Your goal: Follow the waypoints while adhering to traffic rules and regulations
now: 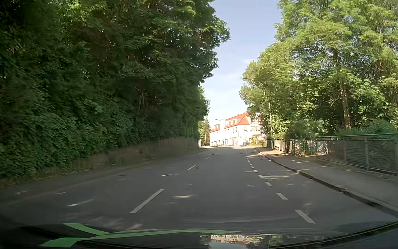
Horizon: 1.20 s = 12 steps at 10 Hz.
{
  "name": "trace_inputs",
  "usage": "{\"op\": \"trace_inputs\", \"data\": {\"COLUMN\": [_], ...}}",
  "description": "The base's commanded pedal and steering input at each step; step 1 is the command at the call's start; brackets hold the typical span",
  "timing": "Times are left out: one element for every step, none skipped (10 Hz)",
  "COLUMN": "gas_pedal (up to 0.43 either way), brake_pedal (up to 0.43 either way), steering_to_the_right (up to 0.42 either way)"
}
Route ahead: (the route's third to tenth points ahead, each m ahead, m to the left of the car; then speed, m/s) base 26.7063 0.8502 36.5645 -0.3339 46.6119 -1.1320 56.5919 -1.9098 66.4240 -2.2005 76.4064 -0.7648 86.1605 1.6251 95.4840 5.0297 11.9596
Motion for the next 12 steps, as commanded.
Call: {"op": "trace_inputs", "data": {"gas_pedal": [0.169,0.169,0.169,0.169,0.169,0.169,0.169,0.169,0.169,0.169,0.169,0.169], "brake_pedal": [0.000,0.000,0.000,0.000,0.000,0.000,0.000,0.000,0.000,0.000,0.000,0.000], "steering_to_the_right": [0.015,0.015,0.015,0.015,0.015,0.015,0.014,0.014,0.012,0.011,0.011,0.010]}}
